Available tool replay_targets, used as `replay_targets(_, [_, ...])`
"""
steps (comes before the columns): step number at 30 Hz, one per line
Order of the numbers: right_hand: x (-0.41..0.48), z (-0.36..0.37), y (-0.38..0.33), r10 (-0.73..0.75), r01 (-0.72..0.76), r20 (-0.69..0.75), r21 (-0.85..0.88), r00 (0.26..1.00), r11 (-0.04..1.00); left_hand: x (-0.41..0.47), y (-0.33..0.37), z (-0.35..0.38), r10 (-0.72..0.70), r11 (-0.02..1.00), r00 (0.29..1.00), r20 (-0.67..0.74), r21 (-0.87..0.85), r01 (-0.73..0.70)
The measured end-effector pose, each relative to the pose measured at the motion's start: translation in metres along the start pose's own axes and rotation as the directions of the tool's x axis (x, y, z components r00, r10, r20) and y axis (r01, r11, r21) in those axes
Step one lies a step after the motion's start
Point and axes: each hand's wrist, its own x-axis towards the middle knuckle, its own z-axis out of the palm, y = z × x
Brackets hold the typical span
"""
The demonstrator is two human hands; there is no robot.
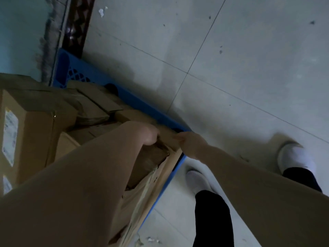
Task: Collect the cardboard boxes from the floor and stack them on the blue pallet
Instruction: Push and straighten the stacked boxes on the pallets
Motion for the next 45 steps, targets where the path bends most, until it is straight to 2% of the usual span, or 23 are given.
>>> replay_targets(5, [0.024,0.013,0.000,-0.020,0.019,0.042,0.042,0.999,0.999,0.010,-0.007,-0.006,0.027,0.993,0.998,0.055,0.112,-0.033])
replay_targets(11, [0.021,0.019,0.009,0.003,-0.004,0.006,0.097,1.000,0.995,0.021,-0.007,-0.008,0.039,0.960,0.996,0.079,0.274,-0.059])
replay_targets(15, [0.012,0.021,0.016,-0.032,0.032,-0.001,0.007,0.999,0.999,0.020,-0.006,-0.006,0.046,0.954,0.997,0.068,0.292,-0.064])
replay_targets(26, [-0.006,0.028,0.028,-0.025,0.023,-0.030,-0.058,0.999,0.998,0.020,0.005,0.001,0.063,0.959,0.994,0.092,0.271,-0.086])
replay_targets(30, [-0.013,0.019,0.021,0.005,-0.008,-0.075,-0.038,0.997,0.999,0.000,0.010,0.001,0.026,0.994,0.999,0.023,0.108,-0.029])
replay_targets(34, [-0.034,-0.002,0.004,0.002,0.004,-0.192,0.031,0.981,1.000,-0.027,0.015,-0.006,-0.023,0.990,0.990,-0.138,-0.143,0.003])
replay_targets(38, [-0.081,-0.046,-0.030,-0.017,0.013,-0.319,-0.014,0.948,1.000,-0.092,0.024,-0.030,-0.080,0.888,0.934,-0.349,-0.450,-0.092])
replay_targets(41, [-0.124,-0.083,-0.065,-0.037,0.007,-0.428,-0.071,0.903,0.997,-0.155,0.028,-0.049,-0.140,0.800,0.886,-0.443,-0.578,-0.162])
replay_targets(45, [-0.184,-0.116,-0.116,-0.128,0.066,-0.436,-0.154,0.891,0.986,-0.239,0.026,-0.062,-0.199,0.677,0.836,-0.512,-0.689,-0.261])
